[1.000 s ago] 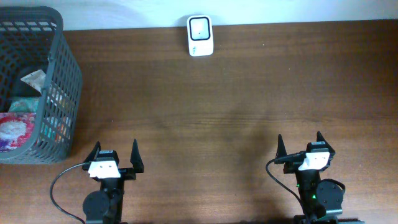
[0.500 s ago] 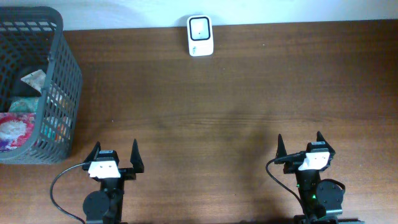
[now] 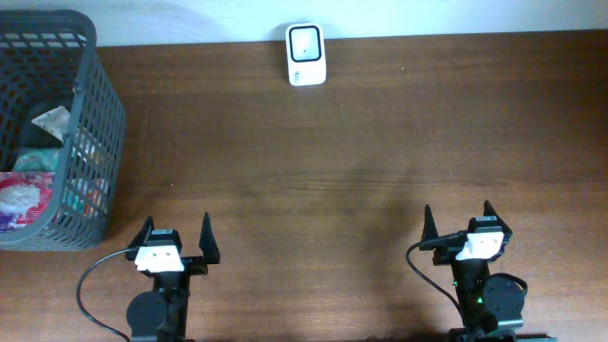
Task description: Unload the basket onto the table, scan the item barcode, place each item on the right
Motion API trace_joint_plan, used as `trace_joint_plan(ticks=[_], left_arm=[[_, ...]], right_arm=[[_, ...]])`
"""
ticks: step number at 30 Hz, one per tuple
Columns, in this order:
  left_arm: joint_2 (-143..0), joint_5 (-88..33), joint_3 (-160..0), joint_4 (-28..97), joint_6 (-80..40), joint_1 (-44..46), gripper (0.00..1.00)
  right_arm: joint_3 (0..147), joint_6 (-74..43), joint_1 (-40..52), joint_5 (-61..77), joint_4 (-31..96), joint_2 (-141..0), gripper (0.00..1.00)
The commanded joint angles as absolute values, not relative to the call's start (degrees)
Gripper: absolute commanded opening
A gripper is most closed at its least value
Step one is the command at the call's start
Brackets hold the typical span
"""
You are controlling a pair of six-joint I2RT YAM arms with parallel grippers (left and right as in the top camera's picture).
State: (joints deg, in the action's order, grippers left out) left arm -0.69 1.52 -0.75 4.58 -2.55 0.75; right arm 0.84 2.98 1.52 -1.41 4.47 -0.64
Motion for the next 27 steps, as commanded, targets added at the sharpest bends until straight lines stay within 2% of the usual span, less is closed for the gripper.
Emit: trace_joint_plan(ticks=[1,3,5,6,9,10,13,15,16,18,19,22,23,24,27], left_arm=[[-0.4,1.1,-0.5,4.8,-1.5,1.0,0.99],[-0.4,1.3,-0.5,4.8,-1.5,1.0,0.99],[-0.4,-10.6,-0.5,-0.7,-3.8,1.0,0.99],[-0.4,-12.1,-0.5,-6.3,-3.8,1.0,0.99],[-0.6,-9.6,-1.1,-38.4,-3.8,1.0,0.99],[-1.8,-6.3,-4.2,-40.5,-3.8,1.0,0.99],[-13.4,-4.9,-20.7,-35.3,-1.0,1.0,0.99],[-24.8,-5.2,-34.2,-24.4,-0.1,1.0,0.99],[-34.1,-8.6,-47.7,-9.0,2.2,1.0,0.99],[-50.2,-27.0,-71.8,19.4,5.9,1.0,0.99],[-56.2,-28.3,-78.9,26.3,6.0,1.0,0.99],[-68.8,-19.1,-94.7,34.0,1.4,0.6,0.99],[-74.4,-16.7,-104.6,40.6,0.4,-0.6,0.99],[-83.6,-12.3,-121.0,52.0,-0.7,-4.1,0.99],[-101.8,-12.2,-148.8,70.2,-1.2,-14.1,0.99]], right_arm=[[0.3,2.5,1.5,-1.1,4.6,-0.4,0.99],[0.3,2.5,1.5,-1.1,4.6,-0.4,0.99],[0.3,2.5,1.5,-1.1,4.6,-0.4,0.99],[0.3,2.5,1.5,-1.1,4.6,-0.4,0.99],[0.3,2.5,1.5,-1.1,4.6,-0.4,0.99],[0.3,2.5,1.5,-1.1,4.6,-0.4,0.99],[0.3,2.5,1.5,-1.1,4.6,-0.4,0.99],[0.3,2.5,1.5,-1.1,4.6,-0.4,0.99],[0.3,2.5,1.5,-1.1,4.6,-0.4,0.99],[0.3,2.5,1.5,-1.1,4.6,-0.4,0.99],[0.3,2.5,1.5,-1.1,4.6,-0.4,0.99],[0.3,2.5,1.5,-1.1,4.6,-0.4,0.99],[0.3,2.5,1.5,-1.1,4.6,-0.4,0.99],[0.3,2.5,1.5,-1.1,4.6,-0.4,0.99],[0.3,2.5,1.5,-1.1,4.6,-0.4,0.99]])
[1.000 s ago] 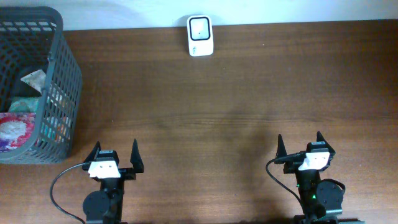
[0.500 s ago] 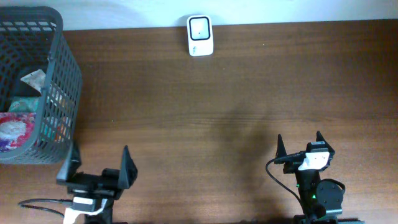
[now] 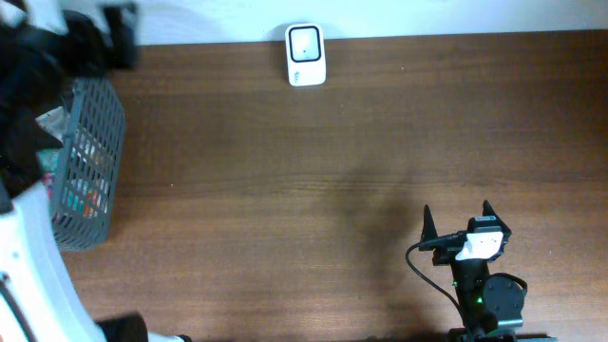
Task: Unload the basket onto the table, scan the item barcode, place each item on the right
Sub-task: 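Reach the left gripper into the grey basket and grasp the pink tissue pack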
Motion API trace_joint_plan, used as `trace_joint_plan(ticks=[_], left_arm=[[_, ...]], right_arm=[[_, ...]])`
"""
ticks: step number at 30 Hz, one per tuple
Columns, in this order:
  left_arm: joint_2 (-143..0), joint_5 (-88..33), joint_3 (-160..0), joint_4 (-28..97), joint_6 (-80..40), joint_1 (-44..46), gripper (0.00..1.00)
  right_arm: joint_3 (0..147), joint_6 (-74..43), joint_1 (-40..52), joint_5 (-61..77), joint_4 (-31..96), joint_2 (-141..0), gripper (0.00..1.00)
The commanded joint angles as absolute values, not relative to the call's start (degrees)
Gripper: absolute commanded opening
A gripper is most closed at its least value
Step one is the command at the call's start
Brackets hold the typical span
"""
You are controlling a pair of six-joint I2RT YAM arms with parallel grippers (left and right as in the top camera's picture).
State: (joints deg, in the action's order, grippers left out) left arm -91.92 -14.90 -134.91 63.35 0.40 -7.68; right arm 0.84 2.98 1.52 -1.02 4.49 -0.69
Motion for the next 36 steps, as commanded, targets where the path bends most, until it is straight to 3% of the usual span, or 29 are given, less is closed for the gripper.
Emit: trace_joint_plan(ticks=[1,5,7,10,12,14,18,19,21,24,25,26,33,35,36], left_arm=[[-107.6,-12.6,-152.6,71.4,-1.3,-19.5,0.99],[-116.1,-11.1,-152.6,74.5,-2.5,-29.4,0.99],[-118.4,-4.8,-152.5,75.6,-11.3,-32.1,0.99],[-120.5,-10.6,-152.5,79.2,-11.3,-32.6,0.99],[-122.7,-0.8,-152.5,81.2,-11.3,-32.7,0.99],[-126.2,9.5,-152.3,86.0,-20.7,-33.0,0.99],[-133.3,3.2,-152.2,86.4,-21.8,-33.2,1.0],[-134.9,9.9,-151.9,87.5,-24.2,-33.2,0.88],[-137.7,18.8,-151.8,90.8,-28.0,-33.2,0.88],[-142.8,17.3,-151.8,91.0,-28.0,-33.0,0.84],[-144.7,17.3,-151.8,91.0,-28.0,-33.0,0.67],[-145.5,17.4,-151.8,91.2,-28.0,-33.0,0.61],[-152.2,21.3,-151.7,93.6,-27.9,-33.2,0.74],[-152.2,21.3,-151.7,93.8,-27.7,-33.2,0.49],[-152.2,21.2,-151.7,94.3,-27.7,-33.2,0.28]], right_arm=[[0.3,2.5,1.5,-1.1,4.6,-0.4,0.98],[0.3,2.5,1.5,-1.1,4.6,-0.4,0.99],[0.3,2.5,1.5,-1.1,4.6,-0.4,0.99],[0.3,2.5,1.5,-1.1,4.6,-0.4,0.99],[0.3,2.5,1.5,-1.1,4.6,-0.4,0.99],[0.3,2.5,1.5,-1.1,4.6,-0.4,0.99],[0.3,2.5,1.5,-1.1,4.6,-0.4,0.98],[0.3,2.5,1.5,-1.1,4.6,-0.4,0.99],[0.3,2.5,1.5,-1.1,4.6,-0.4,0.99],[0.3,2.5,1.5,-1.1,4.6,-0.4,0.99],[0.3,2.5,1.5,-1.1,4.6,-0.4,0.99],[0.3,2.5,1.5,-1.1,4.6,-0.4,0.99],[0.3,2.5,1.5,-1.1,4.6,-0.4,0.99],[0.3,2.5,1.5,-1.1,4.6,-0.4,0.99],[0.3,2.5,1.5,-1.1,4.6,-0.4,0.99]])
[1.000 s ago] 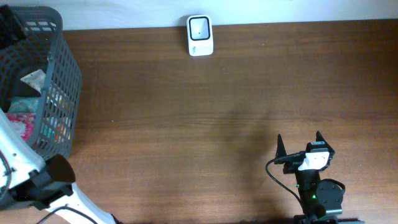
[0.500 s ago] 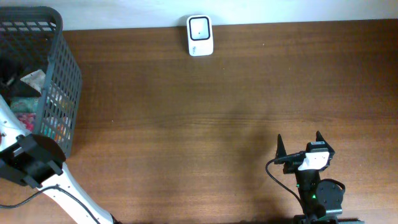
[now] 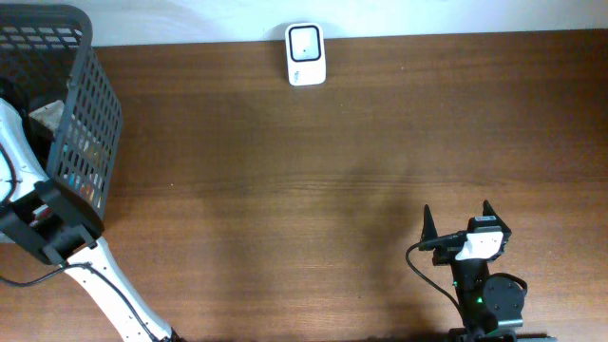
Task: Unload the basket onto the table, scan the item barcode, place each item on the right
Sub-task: 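Reach the left gripper into the grey basket and grasp the pink tissue pack, then place the pink tissue pack on the table center with the left gripper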
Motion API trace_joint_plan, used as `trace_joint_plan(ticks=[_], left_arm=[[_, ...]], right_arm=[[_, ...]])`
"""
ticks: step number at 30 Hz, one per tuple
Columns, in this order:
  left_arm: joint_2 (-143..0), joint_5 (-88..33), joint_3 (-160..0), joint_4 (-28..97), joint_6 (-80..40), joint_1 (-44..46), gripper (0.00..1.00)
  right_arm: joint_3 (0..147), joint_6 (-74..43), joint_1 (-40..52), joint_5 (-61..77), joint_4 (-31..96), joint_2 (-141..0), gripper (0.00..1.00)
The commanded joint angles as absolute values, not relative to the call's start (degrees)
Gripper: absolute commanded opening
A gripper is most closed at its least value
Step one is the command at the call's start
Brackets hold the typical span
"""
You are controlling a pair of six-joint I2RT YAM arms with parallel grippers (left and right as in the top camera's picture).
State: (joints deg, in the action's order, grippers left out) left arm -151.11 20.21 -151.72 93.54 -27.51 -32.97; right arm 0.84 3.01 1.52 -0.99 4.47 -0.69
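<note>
The white barcode scanner [image 3: 306, 54] stands at the table's far edge, in the middle. The items lie in the grey mesh basket [image 3: 90, 114] at the far left; a white packet [image 3: 47, 115] shows inside and coloured packs show through the mesh. My left arm [image 3: 43, 223] reaches from the bottom left up over the basket's left part. Its gripper is hidden at the frame's left edge, so its state does not show. My right gripper [image 3: 458, 220] stands open and empty near the front right.
The brown wooden table [image 3: 313, 190] runs bare between the basket, the scanner and the right arm's base [image 3: 486, 299]. A pale wall strip runs behind the table's far edge.
The left arm loomed large and blurred over the top left, covering most of the basket. Now it sits lower, elbow in front of the basket and forearm inside it. The right arm is unchanged.
Both grippers first rested open at the front of the table, left and right. Then the left arm had risen over the basket, close to the camera. Now it reaches down into the basket's left side, while the right gripper stays where it was.
</note>
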Motion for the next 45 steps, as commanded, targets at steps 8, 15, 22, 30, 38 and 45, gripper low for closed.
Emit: trace_joint_plan(ticks=[8,15,22,30,38,45], left_arm=[[-139.0,17.8,-154.2,96.1,-36.9,-33.3,0.0],[-114.9,2.4,-155.5,91.6,-41.2,-33.1,0.0],[-103.8,-24.2,-155.5,79.9,-26.6,-21.0,0.0],[-112.0,-13.1,-149.3,79.5,-6.3,18.6,0.0],[-132.6,-11.1,-145.3,78.2,-9.8,33.6,0.0],[-141.2,-10.0,-145.4,72.4,-15.2,37.7,0.82]], right_arm=[[0.3,2.5,1.5,-1.1,4.6,-0.4,0.99],[0.3,2.5,1.5,-1.1,4.6,-0.4,0.99],[0.3,2.5,1.5,-1.1,4.6,-0.4,0.98],[0.3,2.5,1.5,-1.1,4.6,-0.4,0.99],[0.3,2.5,1.5,-1.1,4.6,-0.4,0.99],[0.3,2.5,1.5,-1.1,4.6,-0.4,0.99]])
